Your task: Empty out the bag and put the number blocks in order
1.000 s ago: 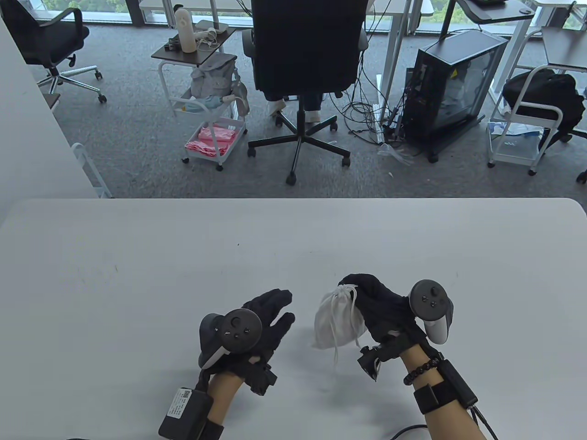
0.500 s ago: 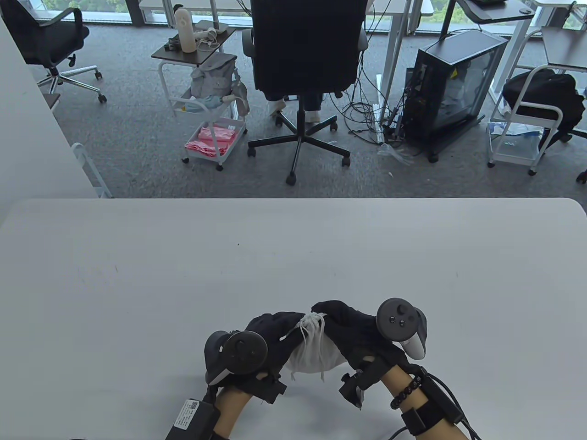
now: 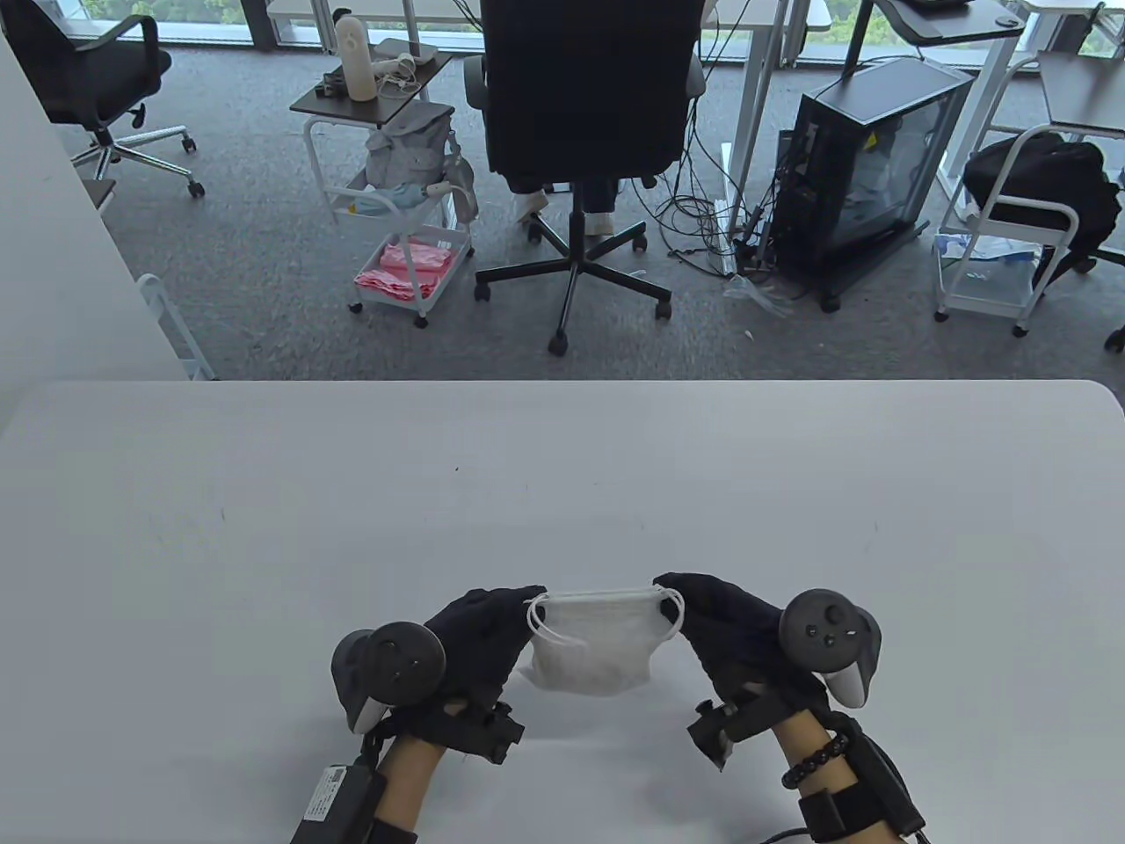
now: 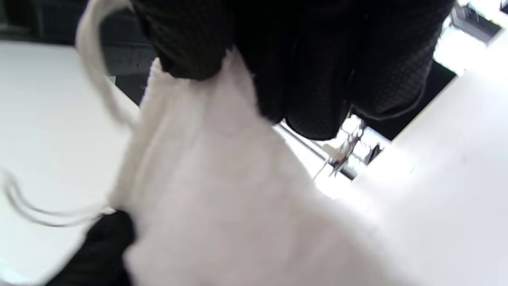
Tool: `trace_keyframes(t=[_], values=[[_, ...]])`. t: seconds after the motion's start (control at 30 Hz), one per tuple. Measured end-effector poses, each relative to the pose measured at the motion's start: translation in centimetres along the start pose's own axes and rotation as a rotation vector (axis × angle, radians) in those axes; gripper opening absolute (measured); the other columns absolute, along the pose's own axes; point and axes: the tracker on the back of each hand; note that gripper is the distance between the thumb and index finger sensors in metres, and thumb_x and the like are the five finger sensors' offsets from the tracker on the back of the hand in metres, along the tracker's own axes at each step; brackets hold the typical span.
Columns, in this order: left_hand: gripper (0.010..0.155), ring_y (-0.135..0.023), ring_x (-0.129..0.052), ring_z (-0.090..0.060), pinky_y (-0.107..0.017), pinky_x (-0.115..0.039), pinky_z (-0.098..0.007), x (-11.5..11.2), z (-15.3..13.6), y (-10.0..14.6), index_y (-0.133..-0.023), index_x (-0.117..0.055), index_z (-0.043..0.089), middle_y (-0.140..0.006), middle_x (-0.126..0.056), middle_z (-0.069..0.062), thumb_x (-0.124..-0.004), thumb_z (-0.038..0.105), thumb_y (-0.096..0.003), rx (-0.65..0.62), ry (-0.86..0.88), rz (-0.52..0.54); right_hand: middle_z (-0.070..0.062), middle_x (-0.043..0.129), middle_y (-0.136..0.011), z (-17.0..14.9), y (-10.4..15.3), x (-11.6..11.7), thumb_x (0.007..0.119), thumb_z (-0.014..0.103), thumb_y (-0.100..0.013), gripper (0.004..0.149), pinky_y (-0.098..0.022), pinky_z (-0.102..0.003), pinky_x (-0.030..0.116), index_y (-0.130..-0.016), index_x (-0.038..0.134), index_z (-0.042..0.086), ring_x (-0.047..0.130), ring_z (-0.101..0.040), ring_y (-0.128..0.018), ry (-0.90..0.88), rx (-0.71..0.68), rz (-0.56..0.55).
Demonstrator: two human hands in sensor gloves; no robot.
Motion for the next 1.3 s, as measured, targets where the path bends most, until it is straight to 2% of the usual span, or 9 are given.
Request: trace_keyframes(t=[0.17, 0.33, 0.43, 0.63, 0.83, 1.0, 1.13, 1.23, 1.3], values=[[0.040, -0.079, -0.105, -0.026, -0.067, -0.075, -0.063, -0.5, -1.0, -0.2, -0.086, -0.088, 0.030, -0.087, -0.097, 0.001, -0.071, 0.049, -0.0552, 0.039, 0.128, -0.063, -0.013, 0.093, -0.085, -0.3, -0.3, -0.5, 0.079, 0.024, -0.052, 0.038, -0.060, -0.060, 0.083, -0.089, 0.083, 0.016, 0.098, -0.040, -0.075, 0.051, -0.015, 0.106], [0.040, -0.080, -0.104, -0.028, -0.067, -0.074, -0.064, -0.8, -1.3, -0.2, -0.087, -0.088, 0.031, -0.088, -0.097, 0.002, -0.071, 0.049, -0.0550, 0.053, 0.155, -0.113, -0.018, 0.087, -0.090, 0.0, -0.1, -0.8, 0.073, 0.022, -0.055, 0.042, -0.061, -0.063, 0.079, -0.095, 0.077, 0.010, 0.093, -0.045, -0.079, 0.115, 0.007, 0.080], [0.040, -0.078, -0.104, -0.027, -0.066, -0.075, -0.064, -1.2, -1.1, -0.3, -0.086, -0.088, 0.031, -0.087, -0.097, 0.001, -0.072, 0.049, -0.0548, 0.038, 0.147, -0.161, -0.020, 0.085, -0.092, 0.6, 0.0, -1.0, 0.072, 0.034, -0.056, 0.050, -0.061, -0.064, 0.077, -0.098, 0.074, 0.008, 0.091, -0.047, -0.080, 0.130, -0.013, 0.052], [0.040, -0.079, -0.104, -0.028, -0.066, -0.074, -0.065, -2.0, -0.3, -0.5, -0.086, -0.089, 0.031, -0.086, -0.098, 0.001, -0.073, 0.048, -0.0545, -0.009, 0.134, -0.227, -0.024, 0.082, -0.095, 2.3, 0.1, 1.5, 0.079, 0.046, -0.050, 0.065, -0.061, -0.067, 0.075, -0.100, 0.073, 0.005, 0.088, -0.052, -0.081, 0.155, -0.041, 0.270], [0.039, -0.080, -0.104, -0.028, -0.067, -0.074, -0.065, -2.6, 0.1, -0.5, -0.086, -0.089, 0.032, -0.088, -0.098, 0.002, -0.073, 0.049, -0.0539, -0.040, 0.133, -0.275, -0.019, 0.091, -0.085, 3.7, 0.4, 3.0, 0.085, 0.036, -0.049, 0.055, -0.056, -0.062, 0.082, -0.095, 0.079, 0.005, 0.096, -0.045, -0.073, 0.272, -0.042, 0.293], [0.040, -0.082, -0.102, -0.029, -0.067, -0.072, -0.066, -2.9, 0.2, -0.6, -0.087, -0.088, 0.032, -0.089, -0.097, 0.003, -0.074, 0.050, -0.0535, -0.044, 0.135, -0.298, -0.010, 0.100, -0.067, 2.7, 0.2, 3.5, 0.089, 0.032, -0.048, 0.038, -0.048, -0.055, 0.089, -0.079, 0.089, 0.011, 0.104, -0.035, -0.059, 0.090, 0.050, 0.339], [0.046, -0.084, -0.099, -0.033, -0.067, -0.071, -0.066, -2.8, -1.5, -0.8, -0.091, -0.086, 0.028, -0.092, -0.094, -0.002, -0.072, 0.052, -0.0543, 0.039, 0.099, -0.300, -0.008, 0.102, -0.063, 1.5, 0.2, 3.2, 0.086, 0.032, -0.049, 0.036, -0.045, -0.052, 0.092, -0.077, 0.090, 0.010, 0.107, -0.033, -0.055, -0.052, 0.157, 0.251], [0.049, -0.082, -0.096, -0.041, -0.064, -0.070, -0.067, -2.2, -3.3, -0.6, -0.093, -0.084, 0.018, -0.092, -0.091, -0.012, -0.071, 0.047, -0.0558, 0.219, 0.050, -0.271, -0.008, 0.102, -0.063, 0.2, 0.4, 2.2, 0.085, 0.032, -0.051, 0.035, -0.044, -0.051, 0.094, -0.077, 0.089, 0.009, 0.108, -0.032, -0.054, -0.200, 0.272, 0.120], [0.047, -0.071, -0.102, -0.040, -0.060, -0.075, -0.063, -1.8, -4.4, -0.8, -0.088, -0.088, 0.013, -0.083, -0.096, -0.016, -0.070, 0.044, -0.0565, 0.368, -0.029, -0.340, -0.008, 0.101, -0.064, -0.5, 0.5, 1.5, 0.084, 0.032, -0.051, 0.035, -0.044, -0.051, 0.094, -0.078, 0.088, 0.009, 0.107, -0.032, -0.055, -0.270, 0.324, 0.054]])
Point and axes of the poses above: the tracker on the back of each hand, its own z axis roughly to the thumb side, its own y axis roughly from the fingertips to the wrist, x = y × z
